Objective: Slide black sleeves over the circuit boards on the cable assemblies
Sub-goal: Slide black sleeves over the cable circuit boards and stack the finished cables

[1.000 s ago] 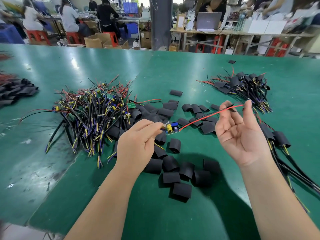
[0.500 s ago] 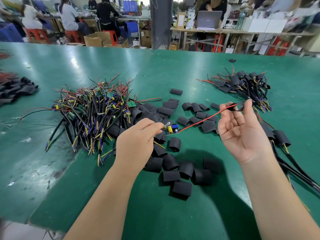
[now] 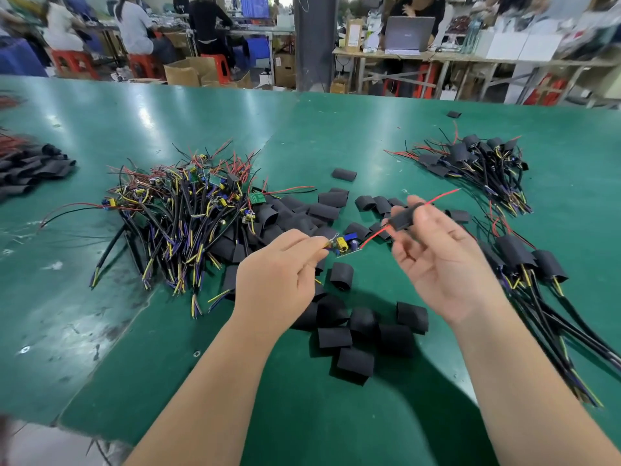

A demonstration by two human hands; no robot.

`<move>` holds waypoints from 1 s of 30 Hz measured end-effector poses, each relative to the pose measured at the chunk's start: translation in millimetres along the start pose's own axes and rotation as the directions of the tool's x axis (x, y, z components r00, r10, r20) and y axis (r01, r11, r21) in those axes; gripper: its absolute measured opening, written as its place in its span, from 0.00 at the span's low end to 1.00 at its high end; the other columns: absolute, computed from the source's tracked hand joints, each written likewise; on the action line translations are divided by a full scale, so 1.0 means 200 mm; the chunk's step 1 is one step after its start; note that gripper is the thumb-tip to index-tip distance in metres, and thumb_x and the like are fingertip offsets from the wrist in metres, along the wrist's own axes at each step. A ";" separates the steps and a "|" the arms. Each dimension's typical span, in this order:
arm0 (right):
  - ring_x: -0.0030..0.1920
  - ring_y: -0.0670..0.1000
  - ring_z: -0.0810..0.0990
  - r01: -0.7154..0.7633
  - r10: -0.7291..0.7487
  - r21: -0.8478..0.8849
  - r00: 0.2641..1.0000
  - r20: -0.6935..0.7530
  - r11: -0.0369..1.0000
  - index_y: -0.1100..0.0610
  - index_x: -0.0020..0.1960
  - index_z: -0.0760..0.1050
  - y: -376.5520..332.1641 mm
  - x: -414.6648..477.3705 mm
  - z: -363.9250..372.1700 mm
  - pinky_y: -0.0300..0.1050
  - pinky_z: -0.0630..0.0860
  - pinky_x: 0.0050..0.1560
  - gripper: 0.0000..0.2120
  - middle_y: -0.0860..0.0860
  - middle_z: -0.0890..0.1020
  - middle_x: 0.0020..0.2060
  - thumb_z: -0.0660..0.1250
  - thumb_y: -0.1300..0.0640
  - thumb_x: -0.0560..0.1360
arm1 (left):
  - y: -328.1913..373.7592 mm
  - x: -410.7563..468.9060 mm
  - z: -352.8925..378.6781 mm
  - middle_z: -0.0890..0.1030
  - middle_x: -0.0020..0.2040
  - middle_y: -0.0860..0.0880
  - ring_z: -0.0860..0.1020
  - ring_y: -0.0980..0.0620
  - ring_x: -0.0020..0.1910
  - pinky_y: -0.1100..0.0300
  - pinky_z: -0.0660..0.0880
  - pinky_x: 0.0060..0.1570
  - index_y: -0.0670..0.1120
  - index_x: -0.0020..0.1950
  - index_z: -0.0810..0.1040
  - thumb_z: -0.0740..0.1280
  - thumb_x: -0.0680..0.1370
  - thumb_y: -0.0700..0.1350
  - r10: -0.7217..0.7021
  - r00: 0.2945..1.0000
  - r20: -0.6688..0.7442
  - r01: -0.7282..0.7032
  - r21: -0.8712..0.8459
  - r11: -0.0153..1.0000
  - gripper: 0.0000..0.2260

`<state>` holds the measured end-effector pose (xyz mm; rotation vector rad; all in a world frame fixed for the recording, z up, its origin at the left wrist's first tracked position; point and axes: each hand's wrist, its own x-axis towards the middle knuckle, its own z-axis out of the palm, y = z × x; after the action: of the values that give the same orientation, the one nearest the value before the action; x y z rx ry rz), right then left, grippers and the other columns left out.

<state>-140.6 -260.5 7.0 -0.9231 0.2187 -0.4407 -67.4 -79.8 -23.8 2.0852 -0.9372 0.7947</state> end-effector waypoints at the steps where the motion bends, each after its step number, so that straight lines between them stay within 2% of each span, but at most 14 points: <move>1: 0.41 0.46 0.83 -0.013 0.015 -0.053 0.999 0.034 0.999 0.53 0.50 0.78 0.03 -0.01 0.02 0.35 0.76 0.38 0.13 0.50 0.85 0.43 0.69 0.56 0.66 | 0.01 0.00 0.01 0.81 0.40 0.52 0.77 0.48 0.34 0.55 0.74 0.27 0.45 0.47 0.84 0.68 0.75 0.39 0.003 1.000 -0.009 -0.003 -0.016 1.000 0.05; 3: 0.41 0.47 0.83 -0.023 0.032 -0.121 0.997 0.074 0.992 0.55 0.48 0.76 0.07 -0.02 0.04 0.36 0.76 0.38 0.12 0.51 0.85 0.44 0.70 0.57 0.64 | 0.03 -0.01 0.01 0.81 0.40 0.52 0.77 0.48 0.34 0.55 0.74 0.28 0.44 0.46 0.84 0.68 0.75 0.39 0.003 1.000 -0.025 -0.005 -0.055 0.998 0.05; 6: 0.41 0.50 0.81 0.002 0.010 -0.114 0.995 0.104 0.993 0.57 0.48 0.73 0.08 -0.03 0.05 0.38 0.75 0.37 0.13 0.55 0.85 0.44 0.70 0.60 0.64 | 0.03 -0.01 0.00 0.81 0.40 0.51 0.77 0.49 0.34 0.56 0.74 0.30 0.43 0.46 0.84 0.67 0.75 0.39 -0.013 0.999 -0.038 0.009 -0.101 0.995 0.06; 10: 0.40 0.53 0.79 0.044 -0.029 -0.099 0.989 0.148 0.994 0.58 0.49 0.75 0.08 -0.04 0.05 0.40 0.76 0.37 0.13 0.58 0.84 0.42 0.70 0.62 0.64 | 0.02 0.00 -0.01 0.81 0.39 0.51 0.77 0.48 0.34 0.55 0.73 0.28 0.43 0.46 0.84 0.67 0.75 0.39 0.017 1.000 -0.022 -0.019 -0.075 0.997 0.06; 16: 0.37 0.48 0.81 0.153 -0.134 -0.352 0.988 0.079 0.923 0.62 0.49 0.75 0.09 -0.04 0.05 0.40 0.78 0.37 0.20 0.52 0.83 0.34 0.73 0.54 0.60 | 0.02 0.00 -0.01 0.81 0.40 0.52 0.78 0.48 0.32 0.56 0.72 0.25 0.45 0.45 0.83 0.70 0.72 0.36 0.111 0.994 -0.019 -0.110 0.020 0.994 0.06; 18: 0.37 0.49 0.81 0.166 -0.137 -0.384 0.985 0.101 0.908 0.60 0.46 0.77 0.10 -0.04 0.05 0.40 0.78 0.37 0.19 0.52 0.83 0.33 0.74 0.52 0.59 | 0.02 0.00 -0.01 0.81 0.40 0.53 0.77 0.49 0.32 0.57 0.71 0.24 0.46 0.45 0.83 0.70 0.71 0.35 0.098 0.995 -0.025 -0.097 0.049 0.994 0.07; 21: 0.38 0.53 0.80 0.162 -0.103 -0.370 0.979 0.176 0.915 0.56 0.46 0.80 0.10 -0.05 0.05 0.42 0.78 0.39 0.17 0.60 0.82 0.41 0.76 0.54 0.59 | 0.02 0.00 -0.02 0.80 0.38 0.53 0.76 0.47 0.31 0.56 0.70 0.23 0.47 0.43 0.83 0.68 0.71 0.36 0.071 0.997 -0.035 -0.068 0.071 0.995 0.08; 23: 0.38 0.51 0.82 0.155 -0.069 -0.357 0.968 0.243 0.921 0.56 0.46 0.79 0.11 -0.06 0.05 0.40 0.78 0.39 0.16 0.56 0.85 0.42 0.76 0.56 0.59 | 0.03 0.00 -0.01 0.80 0.38 0.52 0.76 0.46 0.30 0.55 0.70 0.23 0.47 0.42 0.82 0.67 0.71 0.36 0.065 0.998 -0.026 -0.063 0.079 0.995 0.07; 25: 0.37 0.51 0.82 0.175 -0.066 -0.436 0.965 0.255 0.882 0.55 0.45 0.80 0.12 -0.06 0.06 0.37 0.76 0.36 0.14 0.54 0.86 0.39 0.76 0.56 0.60 | 0.03 -0.01 -0.01 0.79 0.37 0.51 0.76 0.45 0.30 0.53 0.70 0.24 0.46 0.42 0.82 0.68 0.71 0.36 0.079 0.997 -0.010 -0.078 0.085 0.993 0.06; 27: 0.34 0.49 0.81 0.177 -0.084 -0.475 0.974 0.210 0.862 0.56 0.46 0.80 0.14 -0.07 0.07 0.36 0.75 0.34 0.15 0.52 0.85 0.34 0.76 0.55 0.60 | 0.03 -0.01 0.00 0.80 0.38 0.51 0.77 0.44 0.32 0.52 0.72 0.26 0.46 0.44 0.83 0.69 0.72 0.36 0.076 0.997 -0.012 -0.075 0.056 0.996 0.06; 30: 0.35 0.49 0.83 0.093 -0.039 -0.341 0.986 0.162 0.936 0.58 0.47 0.79 0.15 -0.06 0.07 0.35 0.75 0.34 0.17 0.52 0.84 0.36 0.75 0.56 0.60 | 0.03 0.00 0.01 0.84 0.42 0.50 0.81 0.49 0.38 0.55 0.77 0.35 0.44 0.49 0.85 0.69 0.75 0.39 -0.018 0.997 -0.079 0.006 -0.154 0.988 0.06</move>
<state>-138.7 -229.1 -8.9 -1.3100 0.1268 -0.3974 -72.7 -84.8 -23.7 1.9105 -0.9123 0.7692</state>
